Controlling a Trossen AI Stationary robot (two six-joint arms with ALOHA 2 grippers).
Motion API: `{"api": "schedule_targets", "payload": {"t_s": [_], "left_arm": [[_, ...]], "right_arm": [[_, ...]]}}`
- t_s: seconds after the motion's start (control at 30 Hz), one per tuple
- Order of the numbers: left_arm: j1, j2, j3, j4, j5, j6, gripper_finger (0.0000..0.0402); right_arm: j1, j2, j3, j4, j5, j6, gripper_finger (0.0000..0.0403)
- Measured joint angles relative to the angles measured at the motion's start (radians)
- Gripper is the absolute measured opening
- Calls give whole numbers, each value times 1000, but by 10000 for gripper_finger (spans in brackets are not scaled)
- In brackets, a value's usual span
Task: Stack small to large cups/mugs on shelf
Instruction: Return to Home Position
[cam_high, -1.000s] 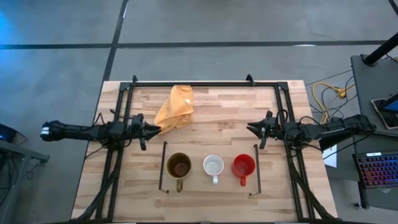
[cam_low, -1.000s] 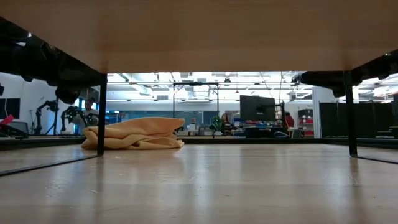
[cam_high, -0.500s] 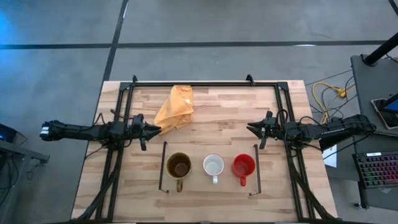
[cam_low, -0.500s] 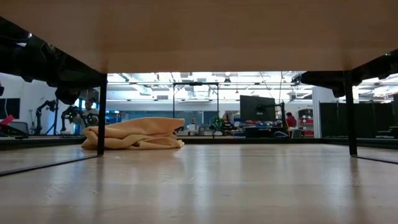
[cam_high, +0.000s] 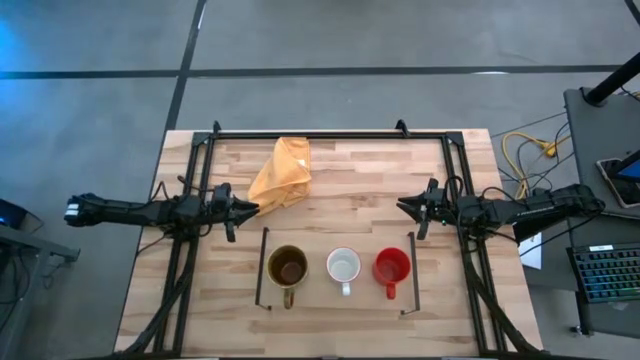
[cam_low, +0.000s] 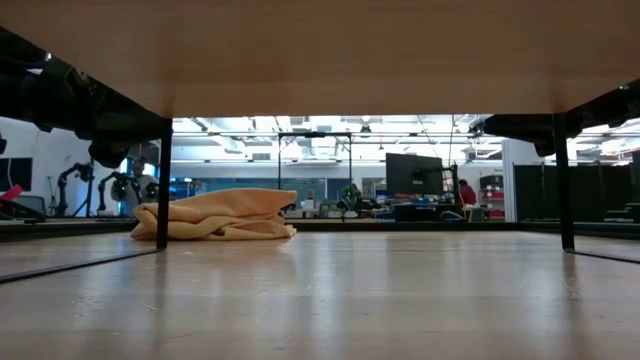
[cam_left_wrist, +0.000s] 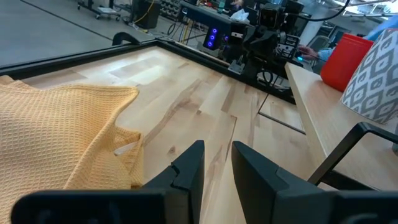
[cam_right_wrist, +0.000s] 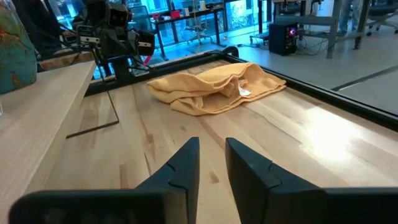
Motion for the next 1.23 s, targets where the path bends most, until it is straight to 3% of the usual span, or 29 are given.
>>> {"api": "schedule_targets", "payload": {"t_s": [1.23], "left_arm": [[0, 0, 0, 0, 0, 0, 67]], "right_arm": [[0, 0, 0, 0, 0, 0, 75]]}}
